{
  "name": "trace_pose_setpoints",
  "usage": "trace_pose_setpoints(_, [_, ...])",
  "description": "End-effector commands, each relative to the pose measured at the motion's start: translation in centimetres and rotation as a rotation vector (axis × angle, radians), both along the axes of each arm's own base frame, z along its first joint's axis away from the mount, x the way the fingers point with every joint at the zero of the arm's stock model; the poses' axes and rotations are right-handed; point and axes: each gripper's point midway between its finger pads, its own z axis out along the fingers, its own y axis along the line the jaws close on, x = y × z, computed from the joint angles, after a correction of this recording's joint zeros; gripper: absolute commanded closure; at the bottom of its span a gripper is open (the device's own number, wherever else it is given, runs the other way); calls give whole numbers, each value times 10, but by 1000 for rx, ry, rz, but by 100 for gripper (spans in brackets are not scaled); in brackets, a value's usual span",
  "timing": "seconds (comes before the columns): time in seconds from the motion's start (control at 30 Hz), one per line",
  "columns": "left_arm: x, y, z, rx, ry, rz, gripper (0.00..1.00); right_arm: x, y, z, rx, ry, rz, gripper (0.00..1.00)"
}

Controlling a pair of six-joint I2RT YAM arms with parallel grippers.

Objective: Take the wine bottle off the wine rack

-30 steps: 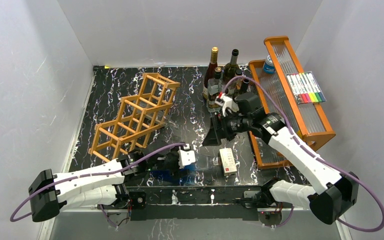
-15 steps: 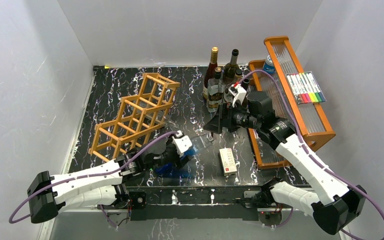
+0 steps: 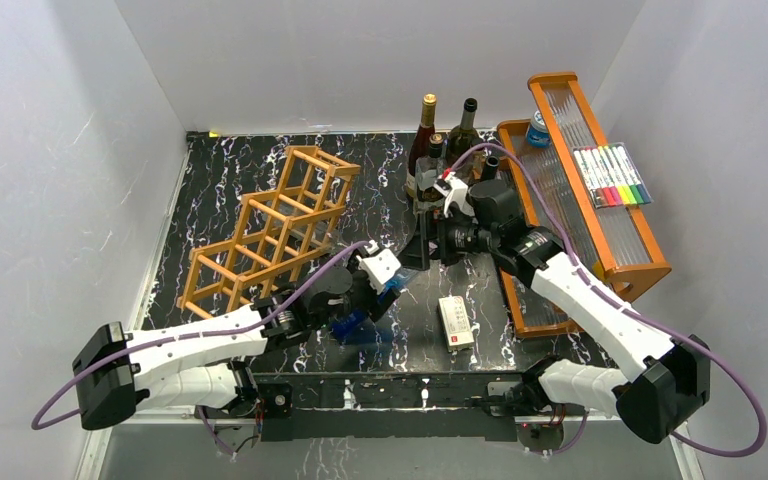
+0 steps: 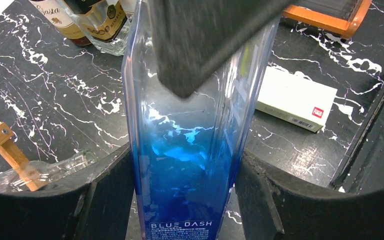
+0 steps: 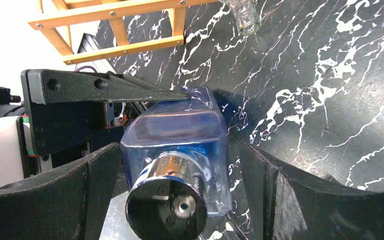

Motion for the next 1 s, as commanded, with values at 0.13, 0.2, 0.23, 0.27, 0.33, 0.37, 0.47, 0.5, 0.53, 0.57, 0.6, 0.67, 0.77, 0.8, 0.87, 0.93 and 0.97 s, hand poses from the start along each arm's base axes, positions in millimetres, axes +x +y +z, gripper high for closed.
trace_pose_setpoints(0.13, [15,-21,73,-201,-77,45,95,-3,14,-5,-89,-85,18,9])
trace_pose_setpoints(0.2, [15,-18,72,-203,-73,54,94,-2,15,-4,-90,-92,18,17])
trace_pose_setpoints(0.23, [16,-17,72,-203,-72,62,93,-2,16,-2,-86,-96,23,23])
trace_pose_setpoints(0.27, [16,-15,71,-202,-68,70,89,-1,17,0,-83,-98,28,30])
trace_pose_setpoints(0.33, [17,-11,69,-201,-56,92,73,0,17,8,-75,-115,24,47])
trace_pose_setpoints(0.37, [17,-9,68,-203,-48,105,62,3,16,13,-74,-130,11,52])
trace_pose_setpoints(0.47, [15,-3,65,-194,-26,119,25,14,11,37,-72,-197,-46,64])
trace_pose_setpoints(0.5, [13,-1,65,-193,-23,116,13,18,9,45,-75,-221,-67,70])
trace_pose_setpoints(0.53, [11,2,66,-199,-20,116,5,22,6,52,-82,-243,-88,75])
trace_pose_setpoints(0.57, [10,5,67,-200,-17,117,2,26,3,58,-91,-262,-110,78])
trace_pose_setpoints(0.6, [8,8,68,-203,-16,118,2,30,-1,61,-104,-277,-131,80])
trace_pose_setpoints(0.67, [5,15,71,-209,-15,123,2,37,-7,66,-141,-302,-166,81])
trace_pose_setpoints(0.77, [4,27,76,-216,-20,148,2,49,-21,69,-225,-335,-229,83])
trace_pose_setpoints(0.8, [4,31,77,-215,-23,158,2,54,-27,70,-257,-344,-258,83])
trace_pose_setpoints(0.87, [3,39,81,-215,-30,177,2,65,-39,74,-306,-374,-325,84])
trace_pose_setpoints(0.93, [4,46,84,-216,-40,194,2,76,-45,82,-325,-413,-383,83])
trace_pose_setpoints(0.97, [4,49,85,-218,-45,202,2,80,-46,86,-329,-429,-398,83])
